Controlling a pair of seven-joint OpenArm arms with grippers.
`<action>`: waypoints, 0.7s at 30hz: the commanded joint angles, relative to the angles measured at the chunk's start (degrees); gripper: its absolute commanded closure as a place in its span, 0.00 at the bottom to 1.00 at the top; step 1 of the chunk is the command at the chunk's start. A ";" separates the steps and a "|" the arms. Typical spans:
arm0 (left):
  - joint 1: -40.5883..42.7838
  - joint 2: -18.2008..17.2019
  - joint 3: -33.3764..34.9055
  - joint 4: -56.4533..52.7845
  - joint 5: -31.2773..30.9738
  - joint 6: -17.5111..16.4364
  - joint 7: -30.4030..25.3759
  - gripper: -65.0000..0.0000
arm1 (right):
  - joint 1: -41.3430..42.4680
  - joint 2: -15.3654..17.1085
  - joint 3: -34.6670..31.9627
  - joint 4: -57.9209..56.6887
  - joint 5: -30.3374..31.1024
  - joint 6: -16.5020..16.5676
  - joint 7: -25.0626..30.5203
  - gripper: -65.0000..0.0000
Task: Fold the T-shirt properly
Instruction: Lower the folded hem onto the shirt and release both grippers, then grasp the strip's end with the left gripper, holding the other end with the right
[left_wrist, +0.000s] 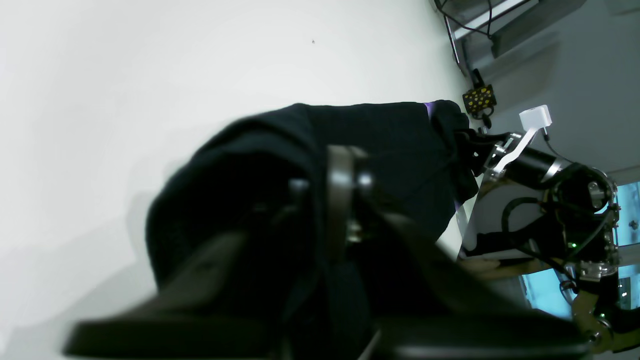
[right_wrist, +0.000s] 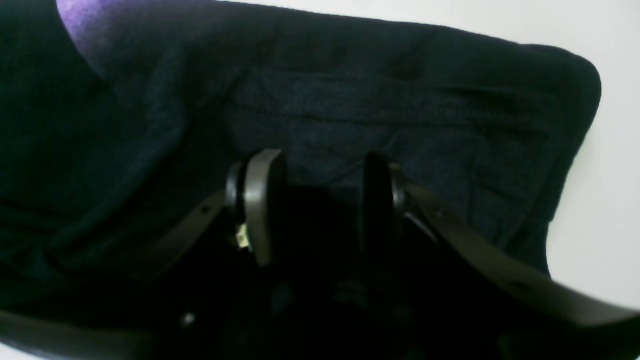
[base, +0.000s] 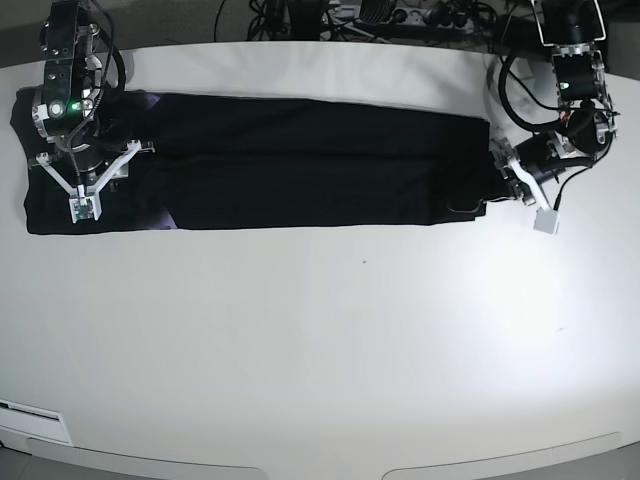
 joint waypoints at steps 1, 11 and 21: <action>0.63 0.00 0.61 -0.20 1.60 1.73 2.75 1.00 | 0.66 0.68 0.33 1.25 -0.26 -0.04 1.01 0.56; 0.63 -0.68 0.52 -0.20 1.77 1.68 2.60 1.00 | 2.95 0.74 0.37 10.49 -3.30 -1.53 3.28 0.56; 0.61 -10.64 -0.79 -0.20 3.28 1.51 -0.13 1.00 | -0.63 0.83 0.74 14.27 3.08 6.05 -1.44 1.00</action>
